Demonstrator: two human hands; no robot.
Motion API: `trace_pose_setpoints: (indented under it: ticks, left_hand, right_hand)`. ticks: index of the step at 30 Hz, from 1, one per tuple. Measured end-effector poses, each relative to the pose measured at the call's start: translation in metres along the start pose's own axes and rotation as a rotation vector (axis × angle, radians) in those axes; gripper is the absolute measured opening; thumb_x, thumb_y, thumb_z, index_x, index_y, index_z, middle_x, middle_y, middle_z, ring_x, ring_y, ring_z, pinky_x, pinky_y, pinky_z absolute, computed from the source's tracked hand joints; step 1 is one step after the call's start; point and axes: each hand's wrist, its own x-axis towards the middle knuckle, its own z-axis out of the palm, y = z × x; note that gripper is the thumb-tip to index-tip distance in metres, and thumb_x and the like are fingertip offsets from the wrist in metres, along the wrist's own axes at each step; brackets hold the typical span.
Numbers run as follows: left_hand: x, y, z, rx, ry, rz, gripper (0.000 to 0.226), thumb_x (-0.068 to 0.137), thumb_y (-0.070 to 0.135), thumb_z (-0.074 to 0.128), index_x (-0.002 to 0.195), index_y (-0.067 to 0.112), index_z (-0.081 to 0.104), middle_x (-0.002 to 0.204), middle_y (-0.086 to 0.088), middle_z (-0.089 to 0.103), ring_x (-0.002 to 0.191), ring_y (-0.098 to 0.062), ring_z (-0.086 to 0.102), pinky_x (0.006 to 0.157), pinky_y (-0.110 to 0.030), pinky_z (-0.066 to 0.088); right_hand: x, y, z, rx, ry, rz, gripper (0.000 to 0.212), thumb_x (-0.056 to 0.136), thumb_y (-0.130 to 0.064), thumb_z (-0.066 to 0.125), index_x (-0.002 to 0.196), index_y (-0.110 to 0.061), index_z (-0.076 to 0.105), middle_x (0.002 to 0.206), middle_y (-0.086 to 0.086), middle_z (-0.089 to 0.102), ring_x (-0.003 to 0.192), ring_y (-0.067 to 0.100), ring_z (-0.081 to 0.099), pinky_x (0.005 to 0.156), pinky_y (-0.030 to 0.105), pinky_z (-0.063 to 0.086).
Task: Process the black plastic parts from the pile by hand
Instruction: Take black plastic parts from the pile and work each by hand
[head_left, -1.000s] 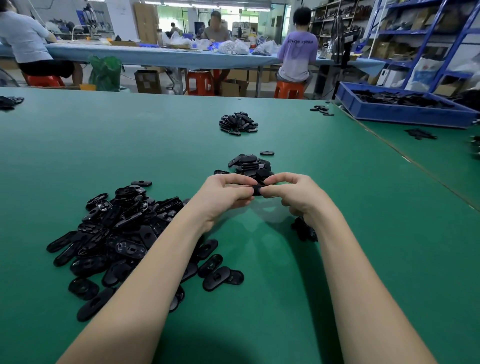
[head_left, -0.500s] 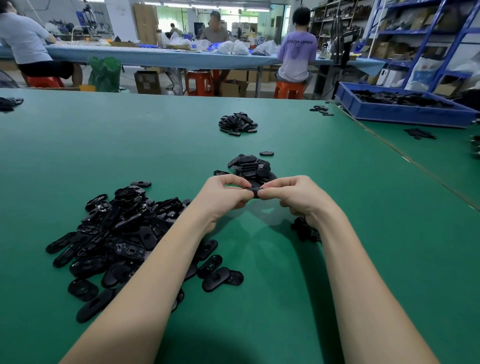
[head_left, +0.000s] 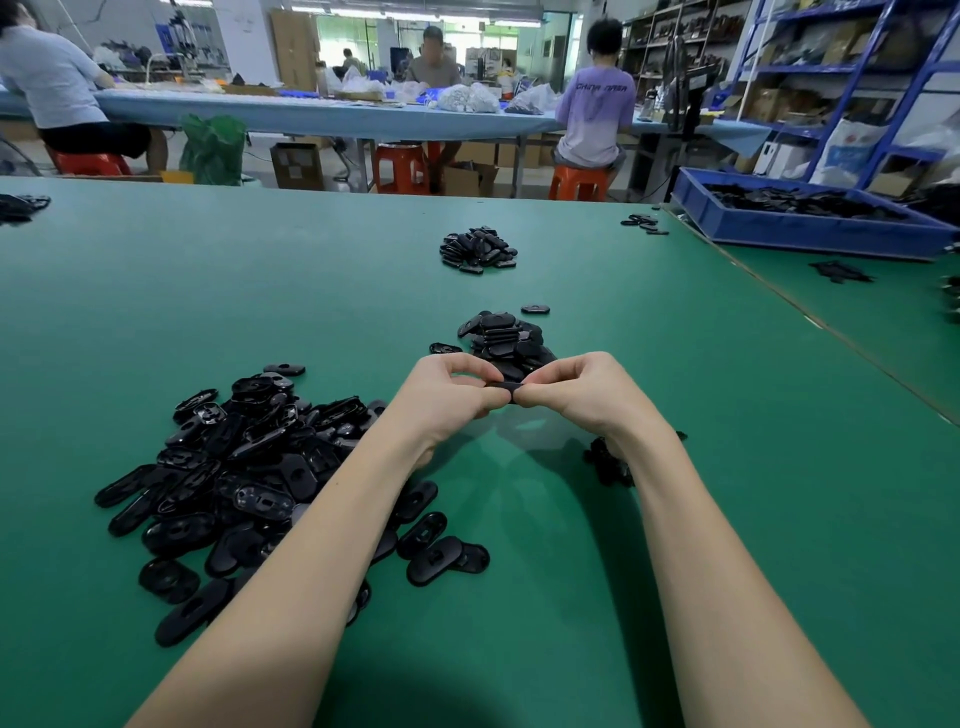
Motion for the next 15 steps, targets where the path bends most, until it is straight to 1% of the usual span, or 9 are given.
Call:
trace_pose_setpoints:
  ticks: [2,4,9,10,12,13,15]
  left_hand:
    - [0.0002,-0.0014,0.0006,0.012,-0.002,0.001,0.013,0.082,0.003,0.078,0.086,0.013,0.07,0.076,-0.007,0.068,0.068,-0.018,0.055,0.075,-0.028,0.05]
    - [0.0007,-0.0022,0.0006,0.018,-0.005,0.001,0.013,0.082,0.004,0.079,0.087,0.013,0.07,0.077,-0.007,0.069,0.068,-0.018,0.057,0.076,-0.029,0.051]
    - [0.0034,-0.003,-0.0039,-0.002,-0.015,-0.005,0.015,0.08,0.004,0.081,0.085,0.015,0.072,0.068,0.001,0.069,0.061,-0.012,0.057,0.066,-0.021,0.048]
    - [0.0037,-0.0035,-0.0036,-0.001,-0.013,-0.005,0.015,0.08,0.004,0.081,0.084,0.015,0.072,0.068,0.001,0.068,0.061,-0.013,0.057,0.066,-0.022,0.049]
    - [0.0037,-0.0049,-0.002,0.0,-0.006,-0.012,0.016,0.079,0.002,0.08,0.084,0.014,0.071,0.07,0.0,0.068,0.065,-0.015,0.059,0.074,-0.028,0.053]
    - [0.0035,-0.0057,-0.0017,0.002,-0.002,-0.016,0.017,0.079,0.001,0.081,0.083,0.014,0.071,0.071,-0.001,0.068,0.065,-0.016,0.06,0.077,-0.03,0.053]
    - [0.0037,-0.0071,-0.0018,0.009,0.006,-0.021,0.017,0.078,0.001,0.081,0.082,0.015,0.071,0.073,-0.002,0.069,0.065,-0.014,0.061,0.078,-0.03,0.053]
  right_hand:
    - [-0.0005,-0.0001,0.0014,-0.006,0.003,-0.005,0.009,0.073,-0.027,0.085,0.071,-0.023,0.077,0.067,-0.012,0.068,0.068,0.004,0.058,0.061,0.02,0.043]
    - [-0.0009,0.0003,0.0018,-0.017,-0.003,-0.011,0.01,0.074,-0.028,0.085,0.071,-0.023,0.077,0.065,-0.013,0.067,0.068,0.006,0.058,0.061,0.021,0.043]
    - [-0.0006,0.0,-0.0003,0.0,-0.027,-0.024,0.01,0.075,-0.029,0.086,0.072,-0.023,0.077,0.06,-0.018,0.065,0.061,0.0,0.056,0.059,0.018,0.04]
    - [-0.0005,-0.0001,0.0001,-0.004,-0.024,-0.026,0.011,0.074,-0.029,0.086,0.073,-0.023,0.077,0.061,-0.017,0.066,0.062,0.002,0.056,0.06,0.019,0.041]
    - [-0.0005,-0.0001,0.0021,-0.022,-0.017,-0.024,0.012,0.074,-0.028,0.086,0.072,-0.022,0.076,0.063,-0.013,0.066,0.064,0.007,0.056,0.061,0.022,0.043]
    - [-0.0007,0.0002,0.0036,-0.028,-0.013,-0.019,0.013,0.074,-0.028,0.086,0.071,-0.022,0.075,0.063,-0.011,0.065,0.062,0.009,0.055,0.06,0.023,0.043]
    - [-0.0009,0.0013,0.0057,-0.034,-0.003,-0.015,0.014,0.073,-0.028,0.086,0.071,-0.022,0.073,0.059,-0.013,0.063,0.056,0.008,0.052,0.056,0.022,0.041]
